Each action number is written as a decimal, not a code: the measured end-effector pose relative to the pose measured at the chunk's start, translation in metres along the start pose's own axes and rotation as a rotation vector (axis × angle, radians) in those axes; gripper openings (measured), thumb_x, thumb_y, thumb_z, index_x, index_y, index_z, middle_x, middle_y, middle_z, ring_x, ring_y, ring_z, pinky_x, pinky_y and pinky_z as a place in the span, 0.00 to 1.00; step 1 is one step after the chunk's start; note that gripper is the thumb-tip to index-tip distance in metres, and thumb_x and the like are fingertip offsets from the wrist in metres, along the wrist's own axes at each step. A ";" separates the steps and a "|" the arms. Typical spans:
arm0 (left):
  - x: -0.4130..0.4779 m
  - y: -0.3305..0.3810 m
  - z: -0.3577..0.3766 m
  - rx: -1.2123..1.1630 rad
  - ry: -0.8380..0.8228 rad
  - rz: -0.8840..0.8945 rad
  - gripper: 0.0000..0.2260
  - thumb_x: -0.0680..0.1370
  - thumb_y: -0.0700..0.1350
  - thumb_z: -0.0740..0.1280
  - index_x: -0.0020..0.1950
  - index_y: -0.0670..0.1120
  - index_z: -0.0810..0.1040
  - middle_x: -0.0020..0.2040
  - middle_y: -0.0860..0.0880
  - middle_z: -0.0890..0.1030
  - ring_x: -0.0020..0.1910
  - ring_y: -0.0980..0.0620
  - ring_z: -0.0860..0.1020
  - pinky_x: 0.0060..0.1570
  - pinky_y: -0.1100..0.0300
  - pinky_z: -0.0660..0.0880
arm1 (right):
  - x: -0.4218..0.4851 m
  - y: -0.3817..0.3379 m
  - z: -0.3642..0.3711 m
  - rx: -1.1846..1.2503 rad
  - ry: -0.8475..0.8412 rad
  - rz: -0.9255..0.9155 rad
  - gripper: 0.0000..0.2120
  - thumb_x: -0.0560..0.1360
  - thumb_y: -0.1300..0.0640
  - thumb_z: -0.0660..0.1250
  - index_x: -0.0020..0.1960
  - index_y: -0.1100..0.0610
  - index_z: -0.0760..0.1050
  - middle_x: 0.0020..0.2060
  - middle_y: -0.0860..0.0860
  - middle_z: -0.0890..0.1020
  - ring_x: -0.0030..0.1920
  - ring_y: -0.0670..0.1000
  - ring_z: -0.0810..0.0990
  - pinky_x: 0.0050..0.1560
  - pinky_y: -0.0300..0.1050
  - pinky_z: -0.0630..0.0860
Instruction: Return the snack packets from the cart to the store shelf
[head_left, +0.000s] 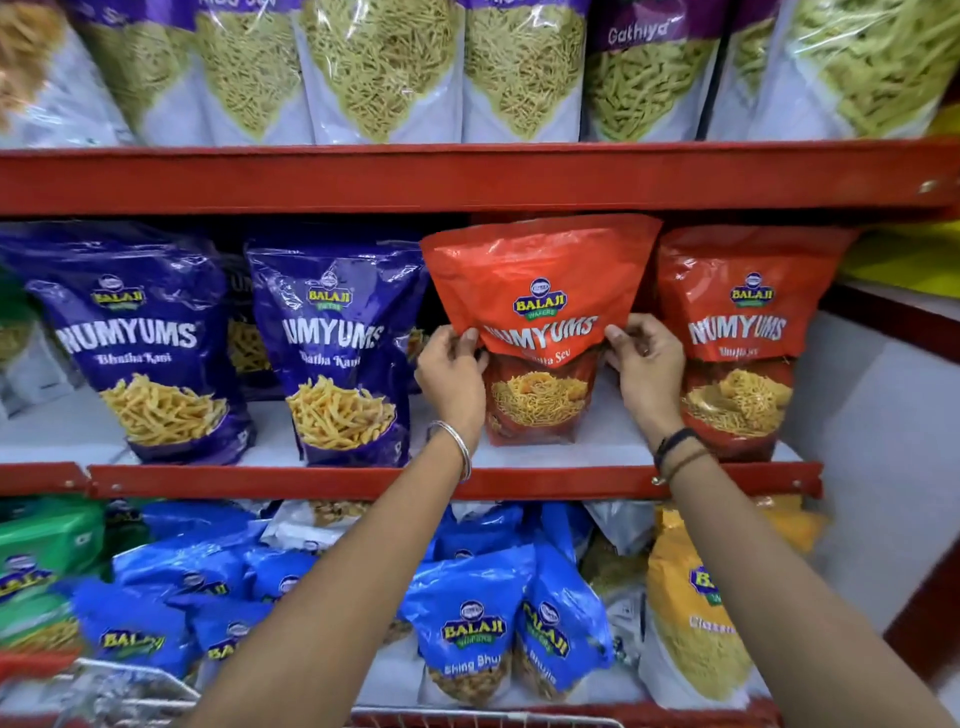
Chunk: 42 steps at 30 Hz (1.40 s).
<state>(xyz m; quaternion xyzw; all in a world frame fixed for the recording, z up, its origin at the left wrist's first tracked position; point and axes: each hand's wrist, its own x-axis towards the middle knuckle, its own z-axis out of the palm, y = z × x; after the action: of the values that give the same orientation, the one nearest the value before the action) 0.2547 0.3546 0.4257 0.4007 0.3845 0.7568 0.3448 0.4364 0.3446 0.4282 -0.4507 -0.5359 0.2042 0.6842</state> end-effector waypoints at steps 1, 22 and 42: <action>0.007 -0.007 0.002 0.005 0.006 -0.003 0.04 0.75 0.37 0.63 0.40 0.41 0.74 0.43 0.43 0.78 0.45 0.51 0.77 0.46 0.58 0.81 | 0.005 0.006 0.004 0.005 -0.004 0.013 0.08 0.73 0.56 0.66 0.38 0.45 0.76 0.40 0.52 0.82 0.45 0.52 0.80 0.52 0.64 0.79; 0.001 -0.040 -0.016 0.528 -0.598 -0.139 0.23 0.76 0.61 0.39 0.71 0.64 0.47 0.75 0.50 0.61 0.70 0.46 0.64 0.65 0.54 0.64 | -0.010 0.046 0.026 0.048 -0.186 0.527 0.30 0.67 0.27 0.46 0.48 0.47 0.75 0.51 0.51 0.81 0.61 0.58 0.76 0.65 0.62 0.70; -0.060 0.018 -0.067 0.448 -0.690 -0.263 0.25 0.78 0.60 0.42 0.72 0.55 0.57 0.75 0.47 0.60 0.74 0.47 0.59 0.72 0.46 0.62 | -0.071 0.013 -0.012 -0.106 -0.248 0.455 0.46 0.67 0.26 0.52 0.65 0.65 0.67 0.64 0.73 0.66 0.62 0.71 0.70 0.62 0.66 0.72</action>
<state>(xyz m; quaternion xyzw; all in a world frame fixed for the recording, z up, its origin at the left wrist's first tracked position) 0.2186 0.2756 0.3952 0.6429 0.4492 0.4259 0.4511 0.4263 0.2927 0.3779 -0.5661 -0.5107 0.3781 0.5252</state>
